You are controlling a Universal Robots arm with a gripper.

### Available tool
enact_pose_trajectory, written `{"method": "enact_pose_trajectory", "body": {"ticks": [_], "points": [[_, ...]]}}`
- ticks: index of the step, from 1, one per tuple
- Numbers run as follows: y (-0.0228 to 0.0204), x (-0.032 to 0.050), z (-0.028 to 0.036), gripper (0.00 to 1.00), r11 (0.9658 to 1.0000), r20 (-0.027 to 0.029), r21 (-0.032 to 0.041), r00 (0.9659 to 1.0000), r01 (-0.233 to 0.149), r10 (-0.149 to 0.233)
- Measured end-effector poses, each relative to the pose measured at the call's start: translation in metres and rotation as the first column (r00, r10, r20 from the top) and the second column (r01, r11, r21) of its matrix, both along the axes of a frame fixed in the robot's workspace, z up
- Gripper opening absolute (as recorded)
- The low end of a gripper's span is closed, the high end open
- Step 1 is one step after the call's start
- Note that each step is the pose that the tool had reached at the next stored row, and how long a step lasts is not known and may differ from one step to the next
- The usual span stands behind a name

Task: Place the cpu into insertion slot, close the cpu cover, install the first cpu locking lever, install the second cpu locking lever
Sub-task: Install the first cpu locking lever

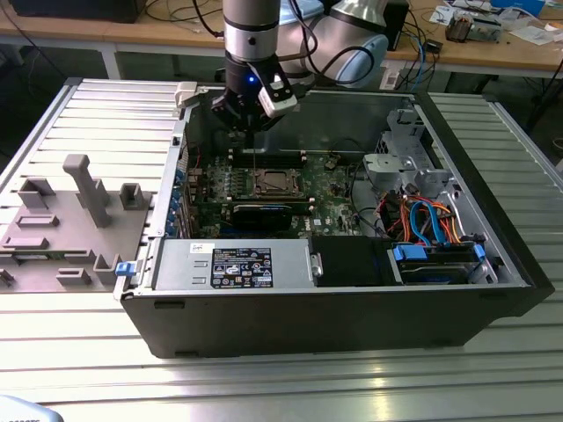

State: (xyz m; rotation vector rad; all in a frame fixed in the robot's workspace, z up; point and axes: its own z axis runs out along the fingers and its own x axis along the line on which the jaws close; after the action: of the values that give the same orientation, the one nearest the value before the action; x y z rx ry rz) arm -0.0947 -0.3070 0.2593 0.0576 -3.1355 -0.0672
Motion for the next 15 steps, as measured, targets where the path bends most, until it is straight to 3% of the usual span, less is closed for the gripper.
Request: {"method": "enact_pose_trajectory", "body": {"ticks": [15], "points": [[0.0000, 0.0061, -0.0002, 0.11, 1.0000, -0.0002, 0.0000, 1.0000, 0.000, 0.000]]}}
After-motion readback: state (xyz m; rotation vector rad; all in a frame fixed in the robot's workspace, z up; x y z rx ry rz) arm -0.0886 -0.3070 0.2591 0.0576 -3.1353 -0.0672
